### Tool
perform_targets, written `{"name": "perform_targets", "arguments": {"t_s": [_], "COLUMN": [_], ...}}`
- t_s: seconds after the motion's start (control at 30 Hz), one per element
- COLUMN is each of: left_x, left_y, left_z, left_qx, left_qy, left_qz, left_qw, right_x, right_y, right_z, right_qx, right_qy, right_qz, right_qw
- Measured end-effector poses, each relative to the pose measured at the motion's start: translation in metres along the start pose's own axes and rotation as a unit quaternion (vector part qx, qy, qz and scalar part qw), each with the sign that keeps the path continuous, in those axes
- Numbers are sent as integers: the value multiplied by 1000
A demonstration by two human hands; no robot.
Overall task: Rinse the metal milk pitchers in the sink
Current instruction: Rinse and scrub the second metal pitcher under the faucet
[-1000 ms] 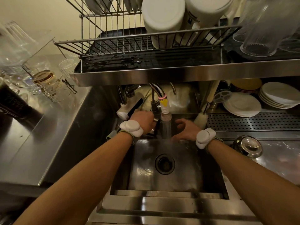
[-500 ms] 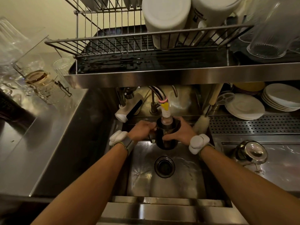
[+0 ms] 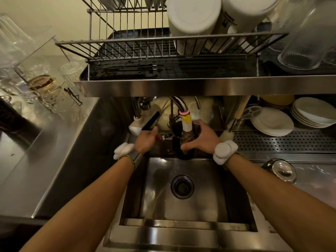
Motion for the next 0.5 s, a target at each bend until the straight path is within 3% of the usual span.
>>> {"name": "perform_targets", "arguments": {"t_s": [0.2,0.33,0.5], "left_x": [1,7,12], "left_y": [3,2,-2], "left_z": [-8,-13,-13], "left_qx": [-16,-20,-27], "left_qy": [12,22,20], "left_qz": [11,4,12], "left_qw": [1000,1000,999], "right_x": [6,0,6], "right_y": [-2,2,4], "right_z": [3,10,15], "right_qx": [-7,0,1], "right_qy": [15,2,-6], "right_qz": [-35,7,-30], "right_qw": [999,1000,1000]}}
Point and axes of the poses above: each hand's wrist, its own y-axis towards the middle knuckle, its own x-axis out of the back of the hand, z = x × y, the point moved 1 cm from there along y, towards the middle knuckle, and after that the axes turned 6 degrees about z, right-handed, at the moved point
